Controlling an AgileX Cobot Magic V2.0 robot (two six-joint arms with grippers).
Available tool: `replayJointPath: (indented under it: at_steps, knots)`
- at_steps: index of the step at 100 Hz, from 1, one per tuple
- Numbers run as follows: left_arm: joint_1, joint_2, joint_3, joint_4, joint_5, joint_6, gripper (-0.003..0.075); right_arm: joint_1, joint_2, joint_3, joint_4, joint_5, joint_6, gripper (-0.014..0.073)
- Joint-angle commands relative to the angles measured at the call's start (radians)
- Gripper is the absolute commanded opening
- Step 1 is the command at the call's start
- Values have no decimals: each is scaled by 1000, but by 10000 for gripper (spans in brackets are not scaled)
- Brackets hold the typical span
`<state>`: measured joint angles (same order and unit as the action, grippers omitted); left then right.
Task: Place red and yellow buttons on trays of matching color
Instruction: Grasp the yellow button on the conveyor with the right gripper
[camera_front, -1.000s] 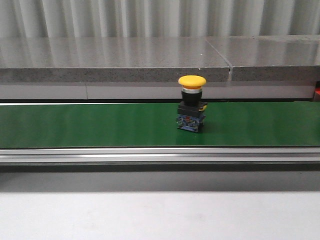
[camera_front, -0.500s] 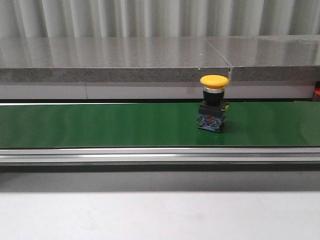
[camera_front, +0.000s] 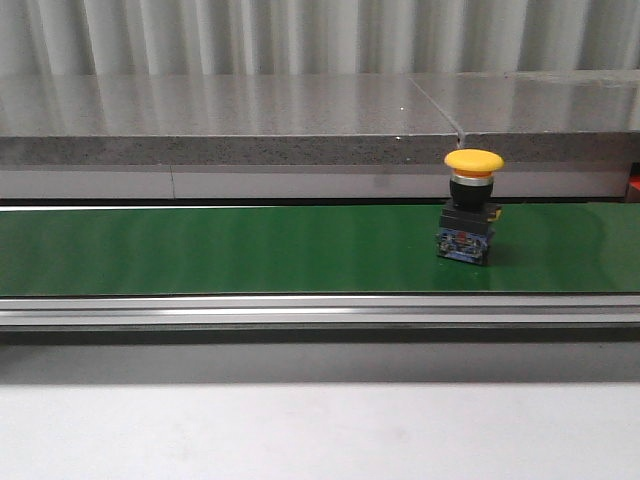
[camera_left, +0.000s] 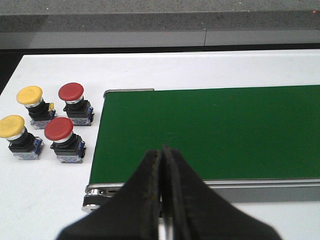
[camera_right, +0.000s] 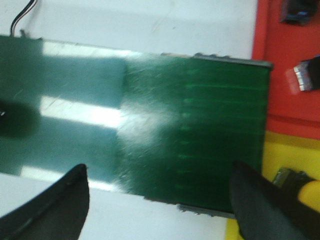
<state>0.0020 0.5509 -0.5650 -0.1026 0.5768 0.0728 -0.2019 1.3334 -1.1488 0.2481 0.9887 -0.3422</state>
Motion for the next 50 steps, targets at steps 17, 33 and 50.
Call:
replayJointPath:
  at_steps: [17, 33, 50]
  knots:
    - [-6, 0, -27, -5, -68, 0, -20, 168, -35, 62, 16, -63, -67, 570]
    - [-6, 0, -27, -5, -68, 0, -20, 257, 0, 63, 16, -78, -96, 570]
    - [-6, 0, -27, -5, -68, 0, -20, 314, 56, 63, 17, -122, -109, 570]
